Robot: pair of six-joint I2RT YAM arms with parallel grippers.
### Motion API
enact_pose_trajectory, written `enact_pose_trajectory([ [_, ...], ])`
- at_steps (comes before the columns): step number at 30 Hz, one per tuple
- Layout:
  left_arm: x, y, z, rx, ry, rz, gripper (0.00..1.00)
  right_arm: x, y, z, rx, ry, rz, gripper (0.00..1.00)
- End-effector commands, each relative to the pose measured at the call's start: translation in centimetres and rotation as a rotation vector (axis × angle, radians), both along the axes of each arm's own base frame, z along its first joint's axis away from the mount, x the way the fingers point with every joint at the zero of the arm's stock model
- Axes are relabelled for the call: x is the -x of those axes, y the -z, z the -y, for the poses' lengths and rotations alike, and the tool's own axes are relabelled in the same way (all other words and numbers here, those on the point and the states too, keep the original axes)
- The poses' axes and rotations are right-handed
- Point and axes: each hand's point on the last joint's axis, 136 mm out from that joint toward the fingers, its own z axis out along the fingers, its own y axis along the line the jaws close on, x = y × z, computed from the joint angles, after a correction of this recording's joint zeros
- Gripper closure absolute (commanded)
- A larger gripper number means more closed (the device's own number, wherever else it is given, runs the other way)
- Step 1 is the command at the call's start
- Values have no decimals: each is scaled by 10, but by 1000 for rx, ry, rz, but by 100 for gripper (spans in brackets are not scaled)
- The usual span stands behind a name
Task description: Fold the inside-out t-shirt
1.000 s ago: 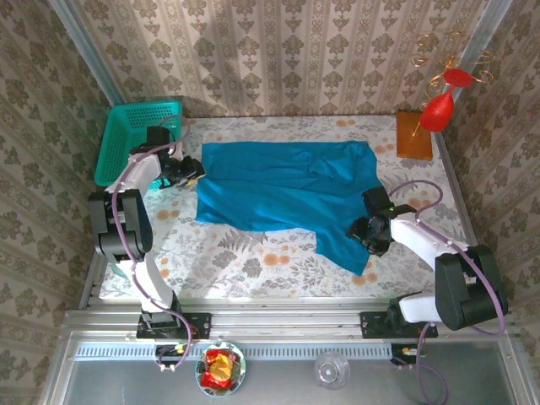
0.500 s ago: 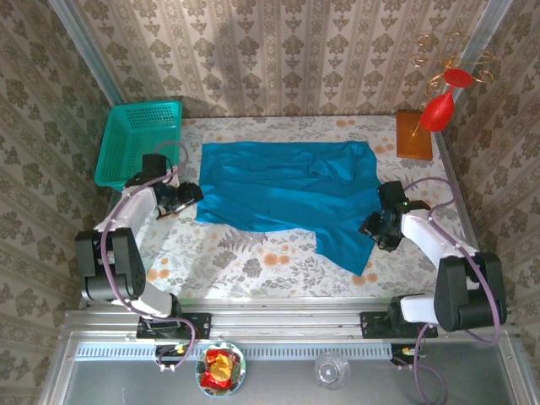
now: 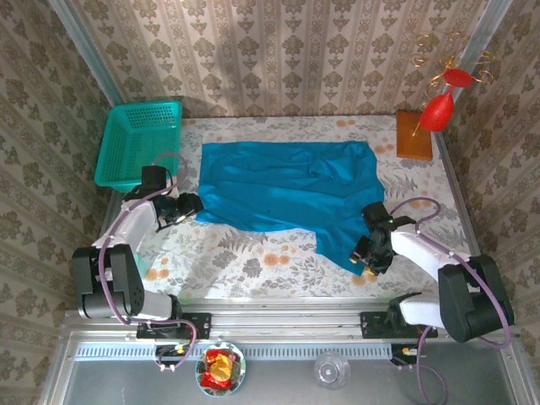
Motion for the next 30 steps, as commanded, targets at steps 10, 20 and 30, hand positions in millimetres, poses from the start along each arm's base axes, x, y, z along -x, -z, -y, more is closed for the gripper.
enact_pose_trajectory([
  [10,2,0,8,5,53,-14,52,-39,-19,22,20,88,117,100],
  [20,7,22,25,-11,124,-53,56,-48,-44,95,117,172,147,100],
  [30,-20,25,46,48,200,-44,53,-50,-68,147,240,245,179,100],
])
